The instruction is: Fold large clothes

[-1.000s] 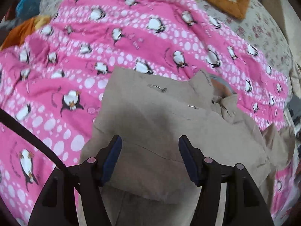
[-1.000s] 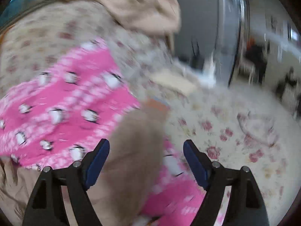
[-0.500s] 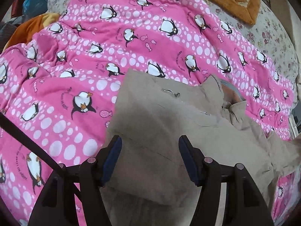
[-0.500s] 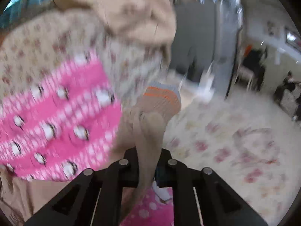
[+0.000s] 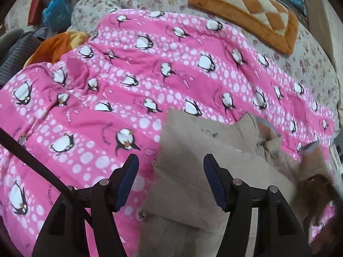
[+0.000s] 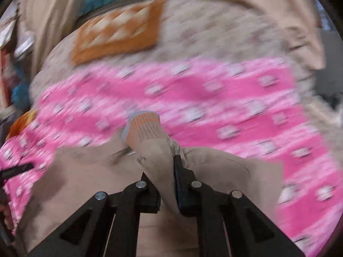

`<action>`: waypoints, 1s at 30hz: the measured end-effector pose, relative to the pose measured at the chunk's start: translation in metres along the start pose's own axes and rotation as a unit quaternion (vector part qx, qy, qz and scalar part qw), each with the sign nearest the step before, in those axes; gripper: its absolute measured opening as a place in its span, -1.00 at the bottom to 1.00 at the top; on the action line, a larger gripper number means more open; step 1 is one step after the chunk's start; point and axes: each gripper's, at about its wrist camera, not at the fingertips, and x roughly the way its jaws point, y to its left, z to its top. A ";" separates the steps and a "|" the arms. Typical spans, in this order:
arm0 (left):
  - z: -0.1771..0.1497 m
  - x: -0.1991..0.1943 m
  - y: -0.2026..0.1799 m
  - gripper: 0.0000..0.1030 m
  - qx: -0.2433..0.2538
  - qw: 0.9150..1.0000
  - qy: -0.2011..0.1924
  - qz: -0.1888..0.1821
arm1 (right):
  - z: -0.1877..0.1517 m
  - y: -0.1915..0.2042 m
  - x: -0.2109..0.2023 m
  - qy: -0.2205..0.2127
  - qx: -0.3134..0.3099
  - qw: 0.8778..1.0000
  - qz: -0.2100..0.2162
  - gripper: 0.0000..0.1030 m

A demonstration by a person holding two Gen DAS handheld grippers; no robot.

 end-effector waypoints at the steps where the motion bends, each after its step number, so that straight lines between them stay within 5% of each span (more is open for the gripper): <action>1: 0.002 0.000 0.004 -0.14 -0.006 1.000 0.001 0.001 | -0.008 0.026 0.015 0.012 -0.004 1.000 0.020 -0.80; 5: 0.005 0.003 0.023 -0.14 -0.039 0.999 0.010 -0.010 | -0.046 0.081 0.054 0.073 -0.044 0.996 0.017 -0.80; 8: 0.006 0.001 0.028 -0.14 -0.049 0.999 0.007 -0.018 | -0.055 0.077 0.063 0.115 -0.033 0.993 0.020 -0.58; 11: 0.005 0.000 0.025 -0.14 -0.044 0.999 0.006 -0.030 | -0.058 0.061 0.041 0.117 -0.019 0.992 0.041 -0.19; 13: 0.003 0.001 0.019 -0.14 -0.040 0.998 0.008 -0.045 | -0.063 0.054 0.021 0.117 -0.027 0.991 0.054 0.24; 17: -0.003 0.005 -0.015 -0.14 0.008 0.995 0.012 -0.100 | -0.082 0.033 -0.021 0.166 -0.062 0.983 0.049 0.38; 20: -0.006 0.013 -0.053 -0.14 0.078 0.985 0.019 -0.153 | -0.105 0.022 -0.038 0.212 -0.065 0.975 0.029 0.42; 25: -0.013 0.025 -0.101 -0.13 0.175 0.964 0.004 -0.202 | -0.131 0.008 -0.055 0.182 -0.059 0.981 0.016 0.73; 30: -0.024 0.048 -0.122 -0.14 0.169 0.950 0.062 -0.255 | -0.134 0.004 -0.053 0.171 -0.069 0.983 0.018 0.84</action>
